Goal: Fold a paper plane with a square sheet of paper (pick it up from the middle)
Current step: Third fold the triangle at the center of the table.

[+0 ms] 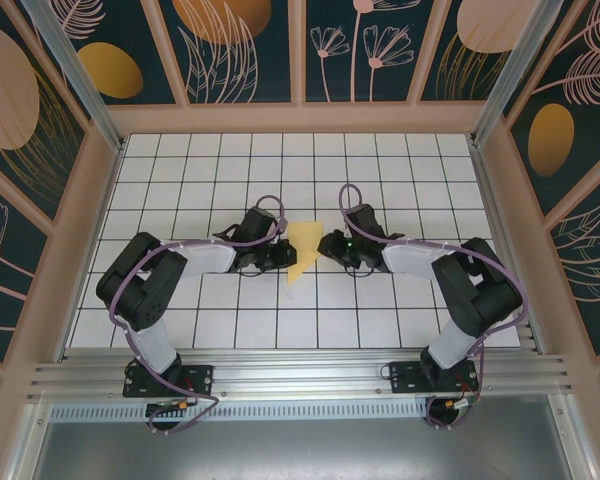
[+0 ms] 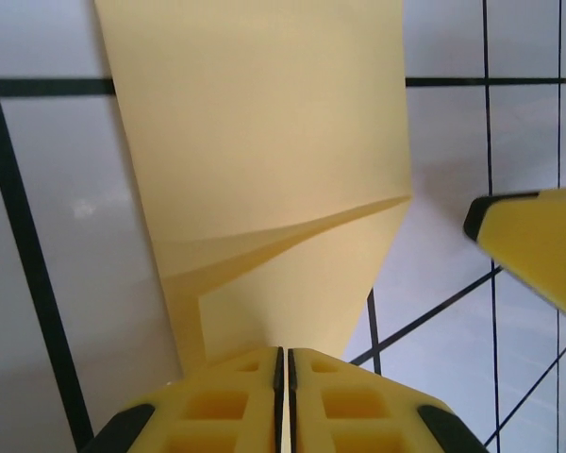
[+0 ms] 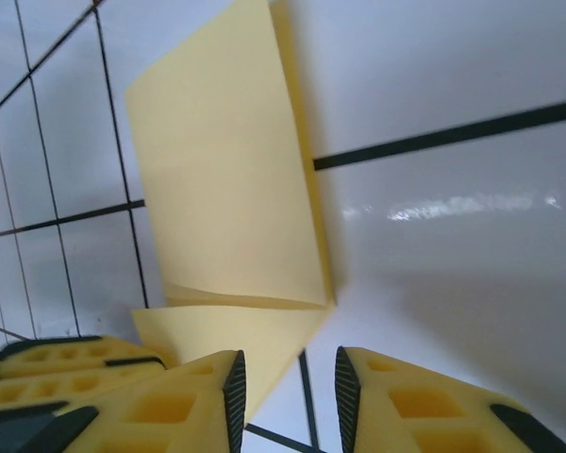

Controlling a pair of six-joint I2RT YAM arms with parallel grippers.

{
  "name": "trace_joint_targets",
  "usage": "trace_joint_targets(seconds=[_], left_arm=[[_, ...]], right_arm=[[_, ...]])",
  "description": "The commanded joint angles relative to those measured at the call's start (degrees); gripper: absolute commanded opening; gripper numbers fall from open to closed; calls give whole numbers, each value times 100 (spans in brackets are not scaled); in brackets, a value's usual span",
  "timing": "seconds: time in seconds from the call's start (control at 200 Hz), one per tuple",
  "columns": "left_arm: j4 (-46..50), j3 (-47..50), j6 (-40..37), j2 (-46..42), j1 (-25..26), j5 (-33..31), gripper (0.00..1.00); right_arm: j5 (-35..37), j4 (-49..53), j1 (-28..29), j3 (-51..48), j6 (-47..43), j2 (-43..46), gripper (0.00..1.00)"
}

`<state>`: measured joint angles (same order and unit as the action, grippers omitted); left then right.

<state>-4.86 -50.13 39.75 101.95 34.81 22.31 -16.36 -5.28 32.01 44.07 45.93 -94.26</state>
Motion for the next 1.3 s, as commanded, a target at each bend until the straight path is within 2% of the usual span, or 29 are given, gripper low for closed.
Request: trace_joint_targets(seconds=[0.0,0.605,0.921,1.291], left_arm=[[240,-154,-219,70,-35,-226,15],[354,-233,-341,354,-41,-407,12],[197,-146,-310,91,-42,-336,15],[16,-54,-283,-61,-36,-338,17]], right_arm=[[-194,-336,-32,-74,100,-28,36],[-659,-894,-31,87,223,-567,42],[-351,-710,-32,38,288,-403,42],[-612,-1011,-36,34,416,-519,43]])
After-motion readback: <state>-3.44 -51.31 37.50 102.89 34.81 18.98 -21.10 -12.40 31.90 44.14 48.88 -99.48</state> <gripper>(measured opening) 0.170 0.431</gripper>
